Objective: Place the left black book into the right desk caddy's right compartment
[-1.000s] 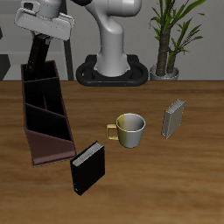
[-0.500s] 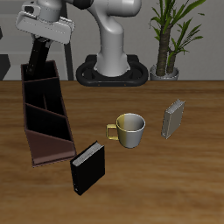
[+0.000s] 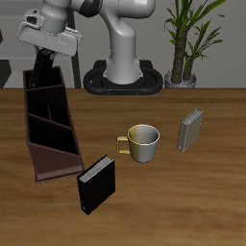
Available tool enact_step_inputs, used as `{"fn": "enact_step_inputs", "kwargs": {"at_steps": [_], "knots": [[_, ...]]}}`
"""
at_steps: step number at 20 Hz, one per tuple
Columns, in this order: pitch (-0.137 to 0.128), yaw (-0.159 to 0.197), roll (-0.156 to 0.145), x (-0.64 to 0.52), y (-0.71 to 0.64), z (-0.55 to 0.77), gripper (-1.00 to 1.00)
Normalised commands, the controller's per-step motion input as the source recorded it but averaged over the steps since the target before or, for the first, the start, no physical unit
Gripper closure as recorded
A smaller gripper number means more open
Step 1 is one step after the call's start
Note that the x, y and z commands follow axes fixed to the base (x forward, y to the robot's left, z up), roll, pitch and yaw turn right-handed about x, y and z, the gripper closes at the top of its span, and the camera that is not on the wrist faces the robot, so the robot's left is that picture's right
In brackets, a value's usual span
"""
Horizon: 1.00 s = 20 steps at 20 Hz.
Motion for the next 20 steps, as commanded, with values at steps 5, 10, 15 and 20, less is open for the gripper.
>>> {"fn": "enact_step_inputs", "kwargs": {"at_steps": [5, 10, 15, 20], "knots": [[0.033, -0.008, 0.011, 0.03, 0.05, -0.27, 1.0], [0.03, -0.018, -0.008, 0.08, -0.05, -0.27, 1.0], [0.006, -0.008, -0.015, 0.02, -0.08, -0.14, 1.0], [0.015, -0.009, -0.007, -0.12, -0.06, -0.36, 1.0]]}}
